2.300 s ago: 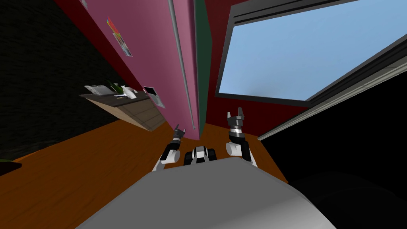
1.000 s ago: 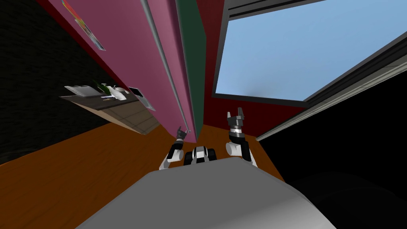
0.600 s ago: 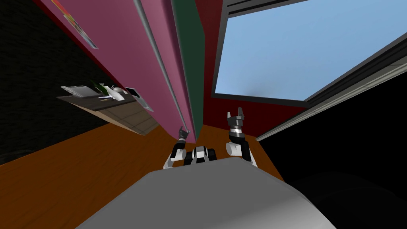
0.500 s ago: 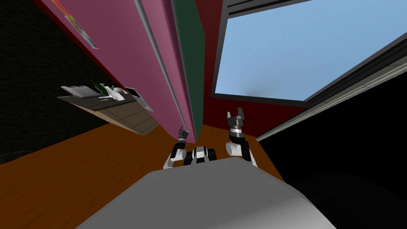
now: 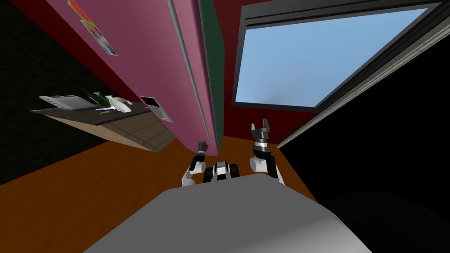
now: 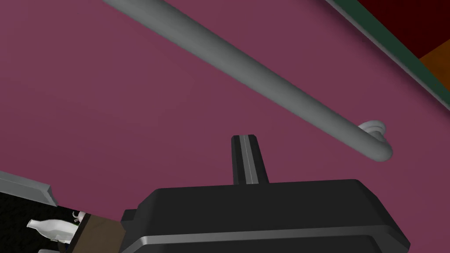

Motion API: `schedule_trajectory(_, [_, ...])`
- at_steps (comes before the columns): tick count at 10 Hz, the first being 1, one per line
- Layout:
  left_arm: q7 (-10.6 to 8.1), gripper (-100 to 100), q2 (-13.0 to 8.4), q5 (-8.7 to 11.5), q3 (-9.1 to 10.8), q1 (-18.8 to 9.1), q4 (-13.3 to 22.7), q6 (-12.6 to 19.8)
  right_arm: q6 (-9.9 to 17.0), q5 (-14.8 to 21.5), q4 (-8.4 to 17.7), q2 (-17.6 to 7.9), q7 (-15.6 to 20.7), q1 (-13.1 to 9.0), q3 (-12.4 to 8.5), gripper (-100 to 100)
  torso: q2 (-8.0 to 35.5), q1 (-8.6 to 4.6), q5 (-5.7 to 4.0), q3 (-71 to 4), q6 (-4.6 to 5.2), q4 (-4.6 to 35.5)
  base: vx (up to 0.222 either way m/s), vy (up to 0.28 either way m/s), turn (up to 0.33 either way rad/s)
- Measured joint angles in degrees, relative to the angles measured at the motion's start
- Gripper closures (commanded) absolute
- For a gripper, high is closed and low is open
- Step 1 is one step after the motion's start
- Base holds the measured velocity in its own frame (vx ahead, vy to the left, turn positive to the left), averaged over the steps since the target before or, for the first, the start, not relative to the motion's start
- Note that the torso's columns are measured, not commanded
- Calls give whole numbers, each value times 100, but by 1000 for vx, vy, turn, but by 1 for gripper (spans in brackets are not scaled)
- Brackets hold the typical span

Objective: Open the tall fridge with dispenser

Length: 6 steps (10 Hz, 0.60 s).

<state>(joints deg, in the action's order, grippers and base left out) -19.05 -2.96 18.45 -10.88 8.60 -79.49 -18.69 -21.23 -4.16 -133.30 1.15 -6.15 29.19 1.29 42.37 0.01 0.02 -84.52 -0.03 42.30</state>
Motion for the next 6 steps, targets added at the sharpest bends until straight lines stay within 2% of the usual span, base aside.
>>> schedule_trajectory(5, [-49,100,-217,337,18,-769,805,-119,0,0,0,0,0,-1,1,0,-4,0,-2,-4,4,-1,-227,186,-180])
schedule_trajectory(6, [-64,100,-252,385,19,-932,994,-153,0,0,0,0,0,1,0,0,-11,-2,-2,-5,0,-2,-236,203,-279])
